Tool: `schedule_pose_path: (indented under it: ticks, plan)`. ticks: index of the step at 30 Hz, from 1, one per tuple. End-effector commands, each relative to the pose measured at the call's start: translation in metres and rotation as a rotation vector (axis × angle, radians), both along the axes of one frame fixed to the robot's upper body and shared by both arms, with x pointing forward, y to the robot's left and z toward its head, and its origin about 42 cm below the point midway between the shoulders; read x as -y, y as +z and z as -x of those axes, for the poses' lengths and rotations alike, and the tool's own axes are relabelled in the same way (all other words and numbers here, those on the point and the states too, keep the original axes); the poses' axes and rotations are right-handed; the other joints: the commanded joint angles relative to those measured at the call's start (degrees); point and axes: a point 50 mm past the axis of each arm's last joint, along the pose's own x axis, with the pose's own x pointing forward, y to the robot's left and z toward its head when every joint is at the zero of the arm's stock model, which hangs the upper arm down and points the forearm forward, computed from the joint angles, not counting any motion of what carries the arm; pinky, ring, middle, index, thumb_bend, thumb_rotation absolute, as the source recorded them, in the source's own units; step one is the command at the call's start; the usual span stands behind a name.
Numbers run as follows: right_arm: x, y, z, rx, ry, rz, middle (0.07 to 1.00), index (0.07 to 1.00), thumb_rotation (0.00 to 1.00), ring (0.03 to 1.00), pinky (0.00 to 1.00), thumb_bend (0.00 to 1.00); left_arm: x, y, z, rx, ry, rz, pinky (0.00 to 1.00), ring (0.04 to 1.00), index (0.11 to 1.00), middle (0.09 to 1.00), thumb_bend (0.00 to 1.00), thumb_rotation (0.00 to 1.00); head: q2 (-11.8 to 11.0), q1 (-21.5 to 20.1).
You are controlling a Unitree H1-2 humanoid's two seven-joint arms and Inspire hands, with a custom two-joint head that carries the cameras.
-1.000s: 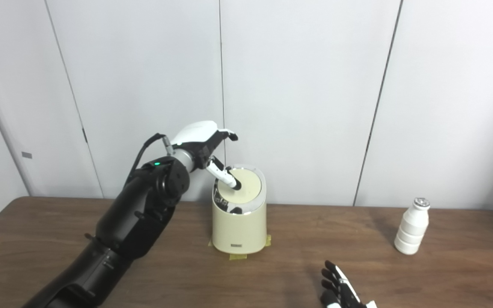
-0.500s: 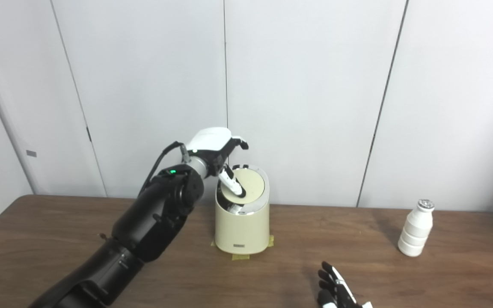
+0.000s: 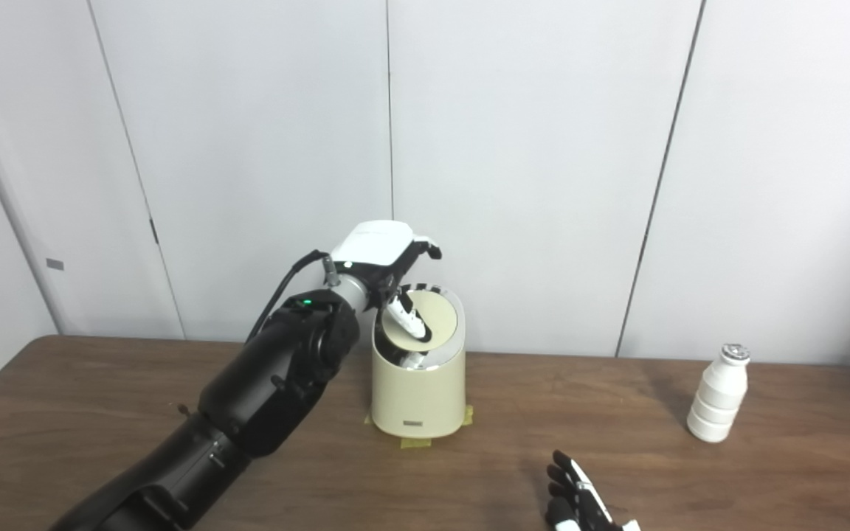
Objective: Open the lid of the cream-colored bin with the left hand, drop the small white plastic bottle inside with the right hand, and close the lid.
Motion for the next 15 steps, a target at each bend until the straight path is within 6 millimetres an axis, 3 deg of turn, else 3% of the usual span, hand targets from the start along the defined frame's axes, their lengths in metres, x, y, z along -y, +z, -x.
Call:
schedule_pose_path:
  ticks: [1,15]
  plan:
    - [-0.010,0.008,0.000,0.023,0.010,-0.050,0.908,0.931,0.96,0.891,0.78,0.60,0.005,0.024,-0.003,0.091,-0.012,-0.038,0.79,0.872,0.844,0.873,0.96,0.12,0.11,0.01]
    - [-0.009,0.013,0.000,0.038,0.003,-0.041,0.911,0.939,0.96,0.891,0.78,0.60,0.015,0.003,0.003,0.091,-0.034,-0.183,0.81,0.884,0.852,0.873,1.00,0.08,0.40,-0.55]
